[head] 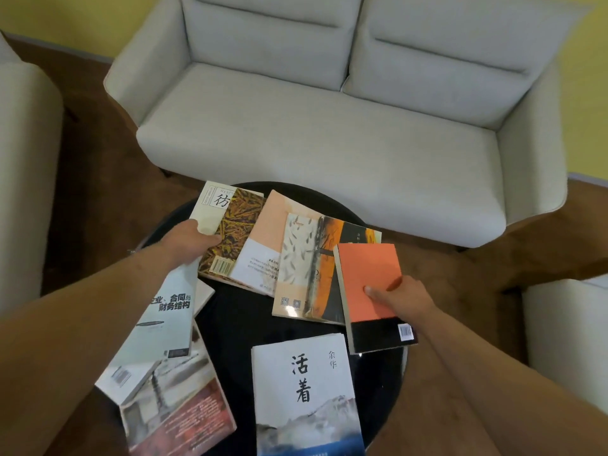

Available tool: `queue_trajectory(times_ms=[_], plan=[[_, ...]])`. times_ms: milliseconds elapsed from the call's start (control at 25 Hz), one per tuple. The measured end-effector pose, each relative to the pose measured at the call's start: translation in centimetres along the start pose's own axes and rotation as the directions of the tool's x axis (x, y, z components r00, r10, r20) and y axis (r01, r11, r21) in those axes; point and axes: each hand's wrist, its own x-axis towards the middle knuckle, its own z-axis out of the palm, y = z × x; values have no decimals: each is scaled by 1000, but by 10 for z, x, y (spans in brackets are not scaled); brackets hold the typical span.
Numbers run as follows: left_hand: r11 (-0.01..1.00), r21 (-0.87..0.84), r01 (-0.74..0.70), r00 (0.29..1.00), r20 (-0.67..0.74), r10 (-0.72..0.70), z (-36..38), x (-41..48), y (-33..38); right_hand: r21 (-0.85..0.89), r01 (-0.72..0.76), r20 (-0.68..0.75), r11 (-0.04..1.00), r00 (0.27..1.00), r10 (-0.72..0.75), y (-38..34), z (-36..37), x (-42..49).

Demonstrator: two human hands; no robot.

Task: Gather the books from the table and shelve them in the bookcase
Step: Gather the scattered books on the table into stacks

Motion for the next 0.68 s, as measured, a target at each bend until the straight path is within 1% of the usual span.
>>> queue_trajectory(times_ms=[80, 160, 240, 320, 400, 480, 600, 680], plan=[[997, -2, 73, 997, -15, -73, -3, 14, 0, 57, 17, 12, 998, 1000, -17, -12, 5, 2], [991, 6, 132, 990, -49, -132, -5, 32, -8, 34, 32, 2, 999, 999, -32, -25, 11, 6], [986, -6, 168, 986, -5, -168, 2, 74, -33, 22, 41, 3, 999, 999, -41, -38, 12, 12], [983, -23, 181, 984, 7, -180, 4, 89, -41, 145, 36, 40, 989, 998, -42, -47, 9, 14], [984, -47, 174, 984, 29, -173, 3, 90, -33, 250, 27, 81, 968, 995, -49, -48, 7, 15], [991, -35, 125, 991, 44, -124, 0, 62, 0, 294, 31, 91, 955, 994, -61, -49, 8, 20], [999, -2, 51, 993, 103, -50, 12, 55, 26, 391, 29, 61, 920, 996, -58, -54, 9, 33], [999, -13, 44, 989, 142, -41, 22, 57, 33, 480, 28, 40, 877, 998, -54, -61, 10, 37]])
